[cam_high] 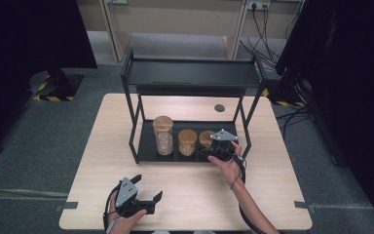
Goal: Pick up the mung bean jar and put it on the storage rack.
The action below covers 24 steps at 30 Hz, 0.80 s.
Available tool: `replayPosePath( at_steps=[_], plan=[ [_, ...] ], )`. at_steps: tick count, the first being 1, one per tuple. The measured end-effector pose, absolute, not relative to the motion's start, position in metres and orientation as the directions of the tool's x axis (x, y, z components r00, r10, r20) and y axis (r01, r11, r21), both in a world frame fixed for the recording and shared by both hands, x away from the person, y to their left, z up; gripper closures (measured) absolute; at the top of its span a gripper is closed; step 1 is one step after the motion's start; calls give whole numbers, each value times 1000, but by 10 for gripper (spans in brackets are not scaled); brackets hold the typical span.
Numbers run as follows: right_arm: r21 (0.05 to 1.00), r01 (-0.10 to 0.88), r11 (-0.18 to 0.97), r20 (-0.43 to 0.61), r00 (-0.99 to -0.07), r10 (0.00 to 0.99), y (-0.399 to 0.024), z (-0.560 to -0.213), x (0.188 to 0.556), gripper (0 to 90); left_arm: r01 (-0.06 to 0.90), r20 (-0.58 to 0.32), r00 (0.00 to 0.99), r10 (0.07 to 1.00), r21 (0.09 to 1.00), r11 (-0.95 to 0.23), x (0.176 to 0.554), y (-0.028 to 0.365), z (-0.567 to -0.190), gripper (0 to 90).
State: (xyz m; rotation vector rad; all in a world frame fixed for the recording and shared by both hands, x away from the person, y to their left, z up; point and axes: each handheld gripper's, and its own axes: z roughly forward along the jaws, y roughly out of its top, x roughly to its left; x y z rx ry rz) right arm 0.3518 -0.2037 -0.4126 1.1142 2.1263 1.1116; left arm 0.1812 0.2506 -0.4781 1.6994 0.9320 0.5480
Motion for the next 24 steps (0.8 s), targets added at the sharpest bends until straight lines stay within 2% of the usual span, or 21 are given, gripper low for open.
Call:
replayPosePath(
  at_steps=[15,17,18,20,24],
  plan=[
    [835,461,299,-11,-530,848,-206,-418,353,249,309,-87,589,803,943,-125,181,251,-478,26],
    [838,457,297,-10,-531,848,-207,-418,353,230,309,-87,589,803,943,-124,181,251,-478,26],
    [843,453,289,-11,-523,852,-208,-415,350,177,309,-87,589,803,943,-124,181,250,-478,26],
    [842,457,286,-9,-519,855,-208,-412,348,146,310,-87,591,802,943,-126,181,250,-478,26],
    [845,458,278,-4,-513,859,-210,-407,343,123,310,-88,591,802,943,-125,180,250,-478,26]
  ],
)
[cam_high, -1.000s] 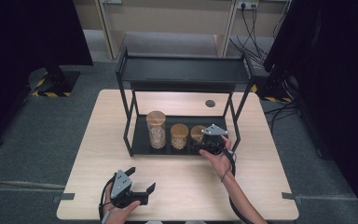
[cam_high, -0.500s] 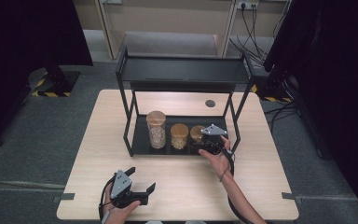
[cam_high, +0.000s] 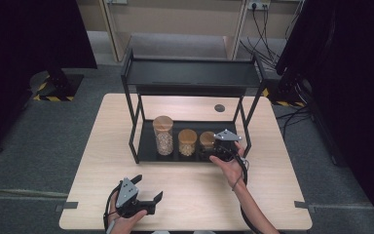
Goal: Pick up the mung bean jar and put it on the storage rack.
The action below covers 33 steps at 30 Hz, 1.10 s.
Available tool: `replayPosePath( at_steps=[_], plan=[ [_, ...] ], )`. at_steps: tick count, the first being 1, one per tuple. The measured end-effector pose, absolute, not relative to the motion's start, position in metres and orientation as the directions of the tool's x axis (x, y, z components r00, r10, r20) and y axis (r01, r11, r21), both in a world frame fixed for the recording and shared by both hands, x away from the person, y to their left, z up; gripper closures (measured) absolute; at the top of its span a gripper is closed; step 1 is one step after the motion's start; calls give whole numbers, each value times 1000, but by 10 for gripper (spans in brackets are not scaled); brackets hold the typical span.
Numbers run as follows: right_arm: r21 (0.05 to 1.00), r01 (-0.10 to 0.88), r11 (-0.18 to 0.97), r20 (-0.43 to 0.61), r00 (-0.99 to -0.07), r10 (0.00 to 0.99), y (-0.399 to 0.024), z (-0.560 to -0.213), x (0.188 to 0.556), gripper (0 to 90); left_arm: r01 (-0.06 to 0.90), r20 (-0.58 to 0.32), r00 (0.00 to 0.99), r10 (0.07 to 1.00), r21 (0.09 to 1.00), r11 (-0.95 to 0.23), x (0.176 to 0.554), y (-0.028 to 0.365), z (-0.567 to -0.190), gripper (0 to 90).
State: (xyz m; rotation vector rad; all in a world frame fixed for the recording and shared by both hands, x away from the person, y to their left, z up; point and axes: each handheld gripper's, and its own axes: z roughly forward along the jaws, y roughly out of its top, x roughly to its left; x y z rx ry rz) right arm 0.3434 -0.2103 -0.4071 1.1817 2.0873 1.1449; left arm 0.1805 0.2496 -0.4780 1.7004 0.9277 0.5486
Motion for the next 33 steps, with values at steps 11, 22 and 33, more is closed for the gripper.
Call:
replayPosePath(
  at_steps=[11,22,33],
  plan=[
    [849,463,252,17,-502,865,-213,-404,332,42,309,-87,591,802,943,-125,181,250,-478,26],
    [866,444,232,39,-521,853,-224,-405,314,34,309,-86,590,803,943,-125,180,249,-478,26],
    [880,423,215,54,-541,840,-231,-406,297,34,310,-87,590,803,942,-126,180,249,-478,26]
  ],
)
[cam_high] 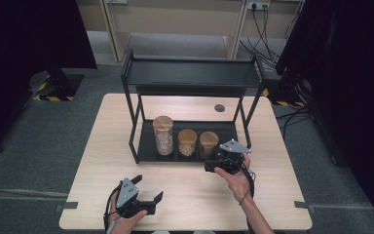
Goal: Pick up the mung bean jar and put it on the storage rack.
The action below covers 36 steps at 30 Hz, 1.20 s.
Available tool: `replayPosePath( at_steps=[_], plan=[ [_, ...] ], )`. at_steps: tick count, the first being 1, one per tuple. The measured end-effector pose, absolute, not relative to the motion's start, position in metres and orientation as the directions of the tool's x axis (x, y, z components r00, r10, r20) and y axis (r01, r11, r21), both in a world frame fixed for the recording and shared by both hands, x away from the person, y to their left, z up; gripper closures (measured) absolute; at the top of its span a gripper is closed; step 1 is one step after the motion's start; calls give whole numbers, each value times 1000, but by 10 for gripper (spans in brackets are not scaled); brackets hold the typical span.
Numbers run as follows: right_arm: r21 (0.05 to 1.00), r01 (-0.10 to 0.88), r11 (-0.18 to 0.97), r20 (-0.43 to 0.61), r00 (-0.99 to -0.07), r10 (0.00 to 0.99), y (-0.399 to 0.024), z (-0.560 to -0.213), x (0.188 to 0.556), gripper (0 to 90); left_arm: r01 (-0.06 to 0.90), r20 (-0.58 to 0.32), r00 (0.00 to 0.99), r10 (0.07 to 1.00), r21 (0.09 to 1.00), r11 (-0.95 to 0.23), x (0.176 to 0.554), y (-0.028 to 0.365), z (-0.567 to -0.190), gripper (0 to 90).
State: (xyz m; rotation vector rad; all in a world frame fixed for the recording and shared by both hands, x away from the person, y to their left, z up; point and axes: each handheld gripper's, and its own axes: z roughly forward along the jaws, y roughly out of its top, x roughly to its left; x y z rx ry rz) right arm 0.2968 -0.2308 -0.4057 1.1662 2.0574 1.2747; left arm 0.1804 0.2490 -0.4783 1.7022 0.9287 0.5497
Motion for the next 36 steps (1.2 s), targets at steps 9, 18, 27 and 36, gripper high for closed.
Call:
replayPosePath(
  at_steps=[9,18,27,36],
  plan=[
    [895,387,222,46,-575,817,-233,-405,282,34,310,-87,590,803,942,-126,180,249,-478,26],
    [909,362,208,63,-610,790,-235,-405,269,34,309,-86,589,803,943,-125,180,249,-478,26],
    [914,347,212,71,-648,758,-236,-408,260,34,307,-85,588,804,944,-125,180,249,-478,26],
    [914,341,221,79,-683,726,-235,-414,250,33,305,-83,588,804,944,-126,179,250,-478,26]
  ],
)
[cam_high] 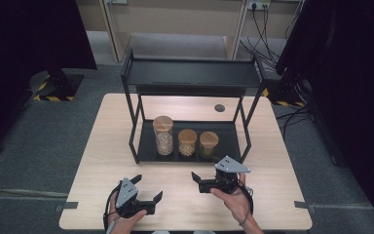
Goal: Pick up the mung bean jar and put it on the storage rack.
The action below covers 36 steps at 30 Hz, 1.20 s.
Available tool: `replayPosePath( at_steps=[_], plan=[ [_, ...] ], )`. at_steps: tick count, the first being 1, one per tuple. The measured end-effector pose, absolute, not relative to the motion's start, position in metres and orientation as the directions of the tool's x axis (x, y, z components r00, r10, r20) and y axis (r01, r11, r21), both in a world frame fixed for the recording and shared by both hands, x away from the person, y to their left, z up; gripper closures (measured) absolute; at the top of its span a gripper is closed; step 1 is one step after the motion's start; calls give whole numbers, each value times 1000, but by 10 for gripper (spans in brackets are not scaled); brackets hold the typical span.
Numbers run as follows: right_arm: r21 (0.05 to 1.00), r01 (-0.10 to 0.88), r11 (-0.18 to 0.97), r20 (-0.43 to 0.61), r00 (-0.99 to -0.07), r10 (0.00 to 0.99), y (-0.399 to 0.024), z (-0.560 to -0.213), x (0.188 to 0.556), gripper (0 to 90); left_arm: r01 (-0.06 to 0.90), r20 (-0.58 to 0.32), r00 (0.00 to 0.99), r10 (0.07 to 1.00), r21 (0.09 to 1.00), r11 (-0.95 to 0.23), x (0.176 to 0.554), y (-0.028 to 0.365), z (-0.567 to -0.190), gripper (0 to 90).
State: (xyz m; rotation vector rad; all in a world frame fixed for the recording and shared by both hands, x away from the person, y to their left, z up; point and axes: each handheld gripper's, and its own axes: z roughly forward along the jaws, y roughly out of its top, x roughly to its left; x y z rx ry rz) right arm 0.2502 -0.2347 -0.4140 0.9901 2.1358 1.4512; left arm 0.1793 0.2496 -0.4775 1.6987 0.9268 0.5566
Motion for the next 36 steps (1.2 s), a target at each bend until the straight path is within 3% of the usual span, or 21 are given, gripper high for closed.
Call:
replayPosePath(
  at_steps=[36],
  plan=[
    [910,344,233,108,-738,666,-234,-437,230,32,299,-80,575,814,947,-119,177,250,-478,26]
  ],
)
